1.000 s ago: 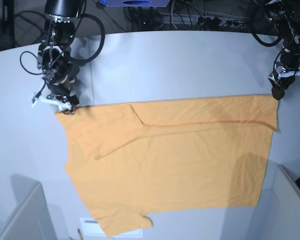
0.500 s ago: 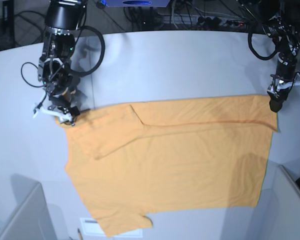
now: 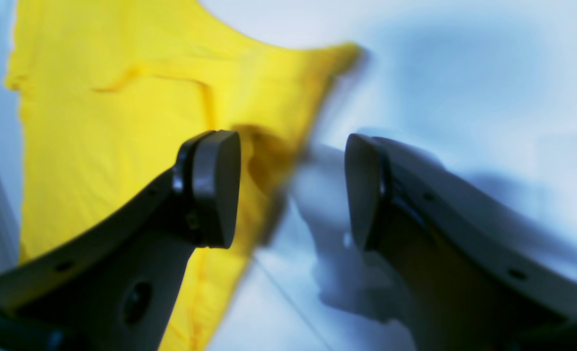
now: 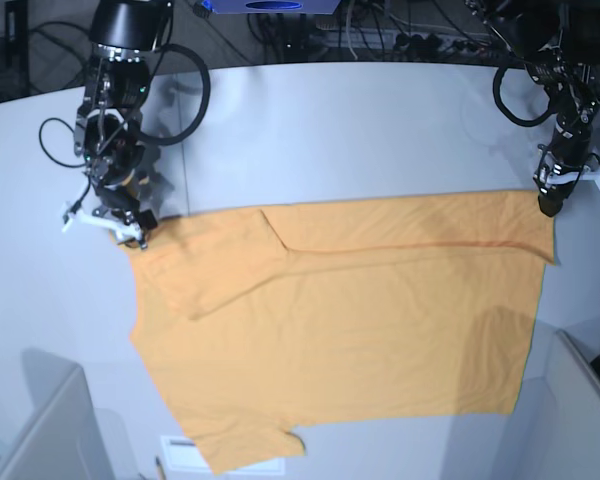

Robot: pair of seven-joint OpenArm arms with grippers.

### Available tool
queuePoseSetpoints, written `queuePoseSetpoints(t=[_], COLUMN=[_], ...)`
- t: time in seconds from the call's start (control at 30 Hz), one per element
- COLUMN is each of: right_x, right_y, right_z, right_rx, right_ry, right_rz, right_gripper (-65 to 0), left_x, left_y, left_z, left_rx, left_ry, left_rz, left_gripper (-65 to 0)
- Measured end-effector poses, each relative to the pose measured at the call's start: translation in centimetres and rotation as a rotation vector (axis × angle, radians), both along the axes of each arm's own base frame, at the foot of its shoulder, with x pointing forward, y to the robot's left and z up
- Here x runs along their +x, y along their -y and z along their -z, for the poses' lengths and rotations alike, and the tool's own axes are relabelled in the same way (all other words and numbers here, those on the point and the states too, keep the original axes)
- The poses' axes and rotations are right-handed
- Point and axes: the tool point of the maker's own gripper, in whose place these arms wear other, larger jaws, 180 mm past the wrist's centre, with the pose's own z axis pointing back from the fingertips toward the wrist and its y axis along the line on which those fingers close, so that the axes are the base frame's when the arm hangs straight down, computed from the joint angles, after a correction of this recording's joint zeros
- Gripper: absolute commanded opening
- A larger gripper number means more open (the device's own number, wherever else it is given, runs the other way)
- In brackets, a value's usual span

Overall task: Fold the T-shirt properly
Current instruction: 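Adjust the right gripper's grip on the shirt's shoulder edge, then pull the shirt further toward the base and release both grippers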

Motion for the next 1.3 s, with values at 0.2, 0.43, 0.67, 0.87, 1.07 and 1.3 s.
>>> queuePoseSetpoints(t=[0.2, 0.43, 0.67, 0.87, 1.07, 1.3], right_x=[0.9, 1.2, 1.4, 0.7, 0.7, -1.0], right_y=[0.0, 0.0, 0.1, 0.2, -0.7, -0.7], right_z=[0.5, 1.7, 2.2, 2.8, 2.9, 3.0], right_rx=[0.009, 0.013, 0.006, 0.001, 0.012, 0.004], right_ry=[-0.011, -0.026, -0.026, -0.038, -0.016, -0.022], right_rz=[0.002, 0.005, 0.008, -0.001, -0.054, -0.063], right_gripper=[-32.3, -32.7, -33.5, -63.3, -65.0, -65.0], left_x=[0.4, 0.6, 1.0, 0.8, 0.4, -0.9], left_y=[0.1, 0.1, 0.2, 0.3, 0.4, -0.2], left_z=[-0.1, -0.2, 0.0, 0.3, 0.7, 0.4], left_rx=[-0.002, -0.006, -0.016, -0.022, -0.022, -0.001], left_ry=[0.002, 0.006, 0.01, -0.004, -0.02, -0.087], left_rz=[0.006, 0.004, -0.001, -0.001, 0.003, 0.052], left_gripper=[-36.0, -36.0, -36.9, -54.5, -65.0, -65.0])
